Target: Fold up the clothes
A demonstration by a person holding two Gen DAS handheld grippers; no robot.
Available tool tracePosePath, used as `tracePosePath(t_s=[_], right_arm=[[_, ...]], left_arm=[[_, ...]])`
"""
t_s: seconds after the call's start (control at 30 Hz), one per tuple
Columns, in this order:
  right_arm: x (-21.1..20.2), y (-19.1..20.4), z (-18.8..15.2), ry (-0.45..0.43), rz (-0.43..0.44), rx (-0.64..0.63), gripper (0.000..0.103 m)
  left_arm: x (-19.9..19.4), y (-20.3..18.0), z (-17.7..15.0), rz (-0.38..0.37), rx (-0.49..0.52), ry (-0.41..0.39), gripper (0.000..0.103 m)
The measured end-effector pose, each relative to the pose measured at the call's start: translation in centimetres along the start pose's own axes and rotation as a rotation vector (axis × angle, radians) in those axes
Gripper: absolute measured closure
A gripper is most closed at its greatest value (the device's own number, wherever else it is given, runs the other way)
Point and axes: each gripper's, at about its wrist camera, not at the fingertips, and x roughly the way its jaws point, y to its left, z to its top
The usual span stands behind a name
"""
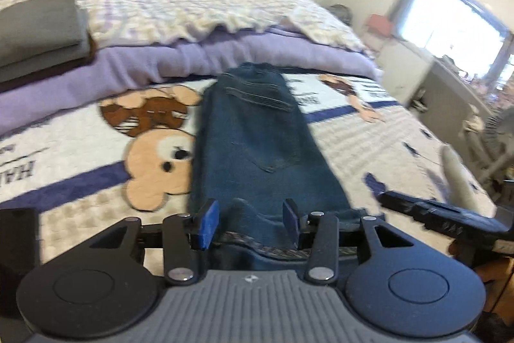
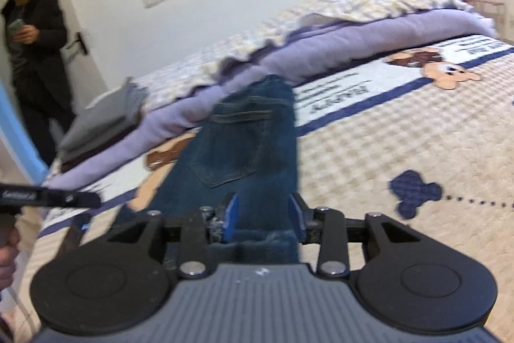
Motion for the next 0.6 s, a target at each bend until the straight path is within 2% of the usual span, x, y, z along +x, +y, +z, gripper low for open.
tracePosePath(t_s=[0.1, 0.2, 0.27, 0.33, 0.4, 0.47, 0.6], right_arm=[[0.6, 1.6, -1.1, 0.053, 0.023, -0.056, 0.076], [1.6, 1.9, -1.9, 0.087, -0.002, -0.081, 0.077], [2.2, 2.0, -2.4, 0.109, -0.020, -0.096, 0.083], [2.6, 1.2, -2.5, 0.120, -0.042, -0.085, 0.096], [2.7, 0.4, -2.3, 0.121, -0.041, -0.051, 0.100], [2.1, -0.1, -2.1, 0.106, -0.040, -0.019, 0.095], [0.3, -0.8, -1.5, 0.059, -0.060, 0.019, 0.063]], left_arm=[[1.6, 0.0, -0.7, 0.027, 0.009, 0.055, 0.060], [3.0, 0.8, -1.5, 0.066, -0.016, 0.096, 0.060], [3.9, 1.6, -2.0, 0.083, -0.027, 0.124, 0.057], [4.7, 2.5, -2.4, 0.086, -0.040, 0.148, 0.054], [5.2, 2.9, -2.6, 0.084, -0.059, 0.152, 0.053], [5.2, 3.1, -2.4, 0.067, -0.096, 0.149, 0.053], [4.9, 2.7, -1.9, 0.065, -0.070, 0.147, 0.054]])
